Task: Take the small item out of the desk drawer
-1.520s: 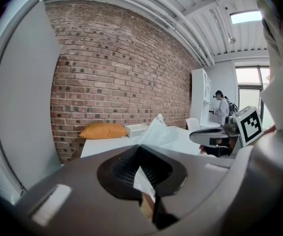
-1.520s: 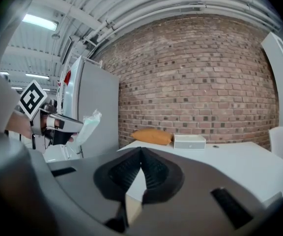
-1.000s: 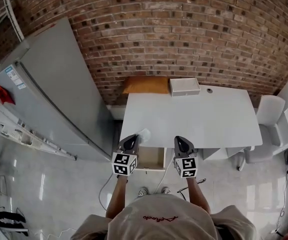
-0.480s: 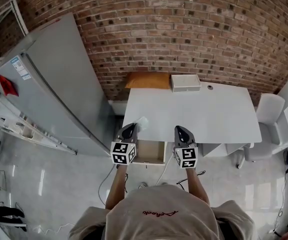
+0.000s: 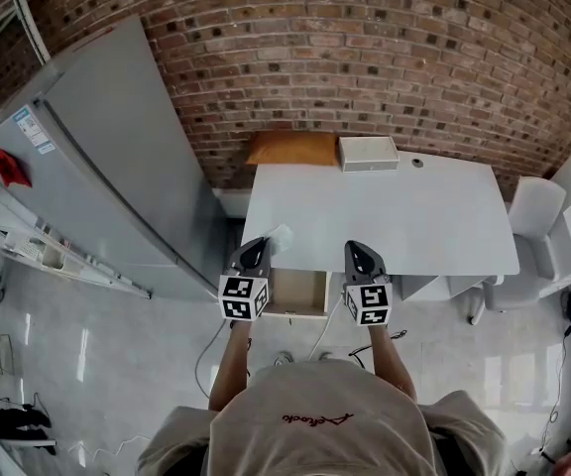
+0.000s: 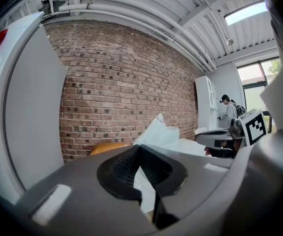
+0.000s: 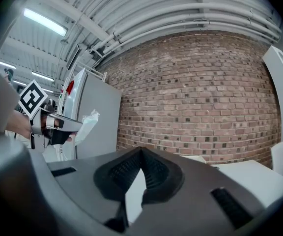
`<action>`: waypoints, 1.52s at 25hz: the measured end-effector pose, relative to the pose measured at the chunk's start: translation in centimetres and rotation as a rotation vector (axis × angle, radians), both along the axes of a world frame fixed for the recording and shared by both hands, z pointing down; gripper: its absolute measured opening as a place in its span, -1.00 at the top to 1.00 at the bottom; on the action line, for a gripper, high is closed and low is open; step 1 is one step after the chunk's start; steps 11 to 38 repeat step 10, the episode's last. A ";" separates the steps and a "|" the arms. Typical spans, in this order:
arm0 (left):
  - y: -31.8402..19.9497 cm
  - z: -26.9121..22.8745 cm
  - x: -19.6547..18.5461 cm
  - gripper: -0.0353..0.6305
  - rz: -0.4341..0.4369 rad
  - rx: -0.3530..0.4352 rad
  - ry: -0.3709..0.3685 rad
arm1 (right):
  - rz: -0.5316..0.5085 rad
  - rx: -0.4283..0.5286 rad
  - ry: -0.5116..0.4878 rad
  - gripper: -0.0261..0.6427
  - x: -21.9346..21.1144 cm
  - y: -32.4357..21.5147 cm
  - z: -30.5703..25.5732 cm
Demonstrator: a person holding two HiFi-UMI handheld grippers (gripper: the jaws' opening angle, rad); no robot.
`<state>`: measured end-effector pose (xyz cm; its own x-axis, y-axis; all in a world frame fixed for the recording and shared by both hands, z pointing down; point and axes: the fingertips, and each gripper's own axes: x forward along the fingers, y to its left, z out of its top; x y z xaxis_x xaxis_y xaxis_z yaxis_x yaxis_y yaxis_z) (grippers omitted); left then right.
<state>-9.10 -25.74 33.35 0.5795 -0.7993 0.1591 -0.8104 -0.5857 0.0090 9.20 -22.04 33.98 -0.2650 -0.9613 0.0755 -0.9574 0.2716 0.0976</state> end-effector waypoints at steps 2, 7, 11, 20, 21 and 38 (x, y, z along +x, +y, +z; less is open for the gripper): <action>0.0 0.3 0.0 0.87 0.000 -0.004 0.000 | -0.003 -0.003 0.001 0.89 -0.1 -0.1 0.2; -0.3 0.4 0.0 0.87 0.005 -0.008 -0.002 | -0.012 -0.012 -0.001 0.89 -0.7 -0.5 0.4; -0.5 0.6 -0.2 0.87 0.006 -0.011 -0.004 | -0.017 -0.015 0.002 0.89 -1.0 -0.8 0.4; -0.5 0.6 -0.2 0.87 0.006 -0.011 -0.004 | -0.017 -0.015 0.002 0.89 -1.0 -0.8 0.4; -0.5 0.6 -0.2 0.87 0.006 -0.011 -0.004 | -0.017 -0.015 0.002 0.89 -1.0 -0.8 0.4; -0.5 0.6 -0.2 0.87 0.006 -0.011 -0.004 | -0.017 -0.015 0.002 0.89 -1.0 -0.8 0.4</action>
